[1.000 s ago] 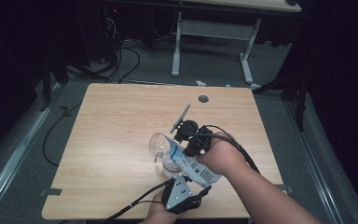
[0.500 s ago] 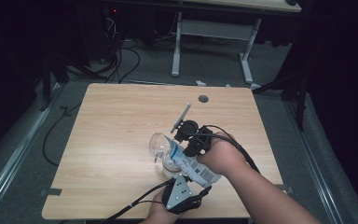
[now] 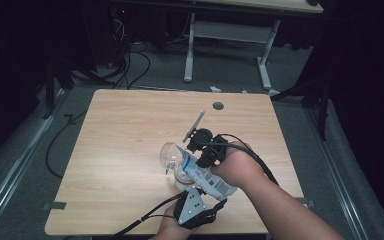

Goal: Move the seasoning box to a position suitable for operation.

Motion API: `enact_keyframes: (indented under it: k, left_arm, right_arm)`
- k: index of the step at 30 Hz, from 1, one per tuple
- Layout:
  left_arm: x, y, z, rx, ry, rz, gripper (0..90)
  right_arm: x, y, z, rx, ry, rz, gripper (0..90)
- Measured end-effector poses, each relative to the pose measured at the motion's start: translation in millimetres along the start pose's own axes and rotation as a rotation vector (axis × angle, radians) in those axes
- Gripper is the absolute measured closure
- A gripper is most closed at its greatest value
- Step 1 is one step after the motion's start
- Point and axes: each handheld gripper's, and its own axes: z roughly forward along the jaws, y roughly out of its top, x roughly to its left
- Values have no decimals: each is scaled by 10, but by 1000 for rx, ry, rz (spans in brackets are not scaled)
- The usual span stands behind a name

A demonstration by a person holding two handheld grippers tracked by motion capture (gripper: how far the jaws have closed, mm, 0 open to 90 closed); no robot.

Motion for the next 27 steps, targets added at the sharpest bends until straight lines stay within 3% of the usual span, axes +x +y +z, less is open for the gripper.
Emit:
enact_keyframes:
  k: [27]
  left_arm:
    - [0, 26, -2, -8, -3, 4, 509]
  right_arm:
    - [3, 16, -14, -7, -3, -11, 898]
